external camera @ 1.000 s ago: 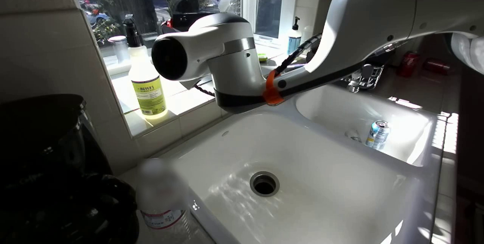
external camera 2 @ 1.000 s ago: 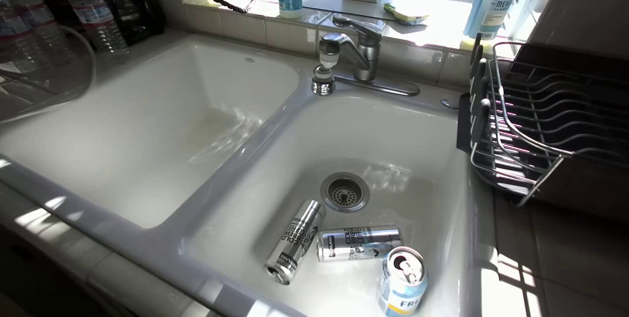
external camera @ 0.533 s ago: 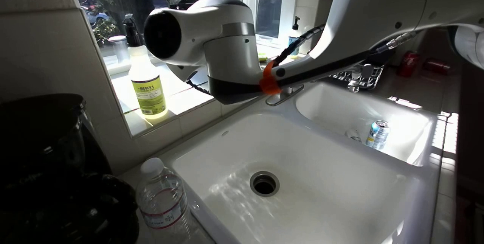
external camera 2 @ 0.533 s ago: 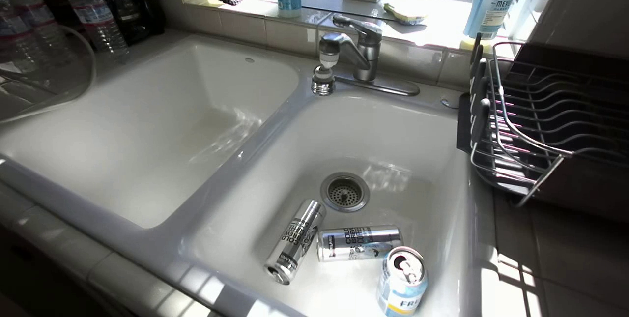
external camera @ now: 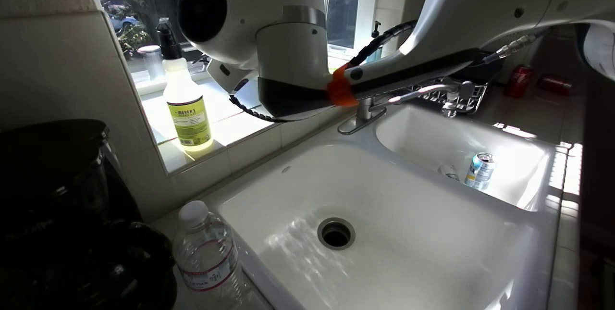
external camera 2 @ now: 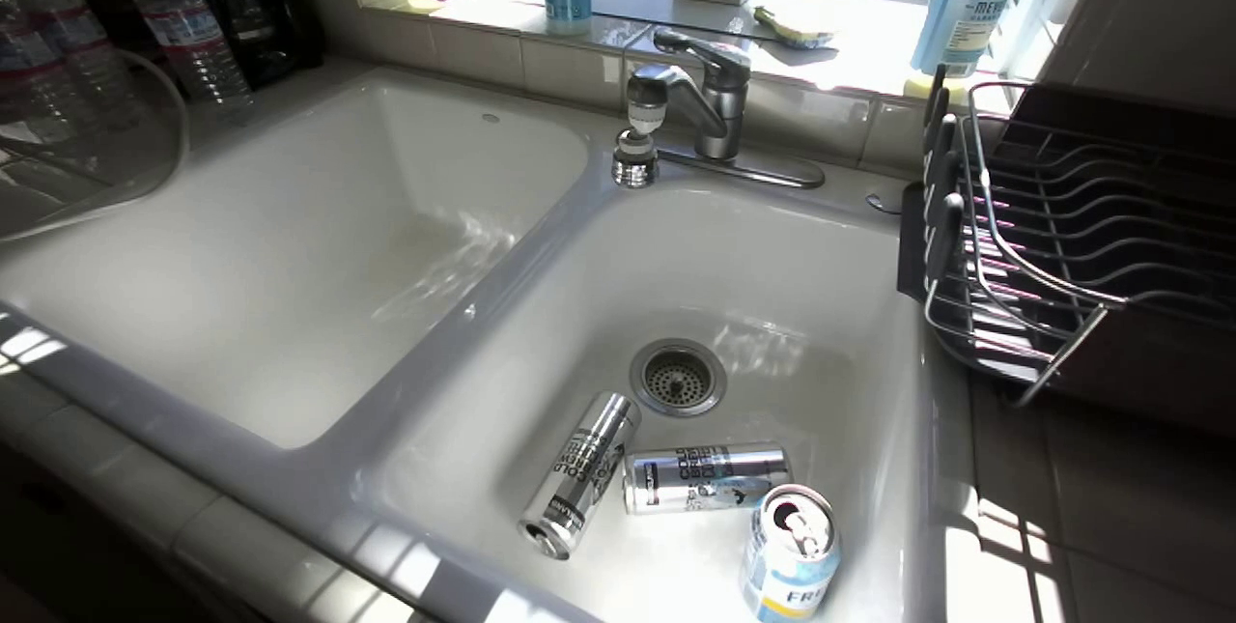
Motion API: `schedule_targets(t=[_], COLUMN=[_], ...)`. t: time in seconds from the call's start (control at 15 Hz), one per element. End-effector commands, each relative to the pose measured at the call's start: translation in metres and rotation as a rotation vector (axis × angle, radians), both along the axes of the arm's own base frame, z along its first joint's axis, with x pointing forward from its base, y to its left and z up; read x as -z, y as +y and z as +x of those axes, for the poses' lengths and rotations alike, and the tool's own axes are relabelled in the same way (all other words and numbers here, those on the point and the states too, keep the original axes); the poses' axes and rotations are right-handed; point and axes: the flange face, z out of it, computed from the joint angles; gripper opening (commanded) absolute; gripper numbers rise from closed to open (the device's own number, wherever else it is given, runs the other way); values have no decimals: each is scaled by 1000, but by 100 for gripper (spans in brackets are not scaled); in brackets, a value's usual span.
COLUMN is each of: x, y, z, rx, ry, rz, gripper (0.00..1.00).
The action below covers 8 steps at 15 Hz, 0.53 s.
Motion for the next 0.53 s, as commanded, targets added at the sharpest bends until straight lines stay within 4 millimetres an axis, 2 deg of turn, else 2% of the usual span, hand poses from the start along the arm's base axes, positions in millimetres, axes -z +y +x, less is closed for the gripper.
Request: schedule_targets(t=[0.0, 0.47], x=[-13, -26], y=[1, 3], z=[-5, -9], rx=[14, 21], ry=[34, 52], rz=[35, 105], gripper=[100, 100])
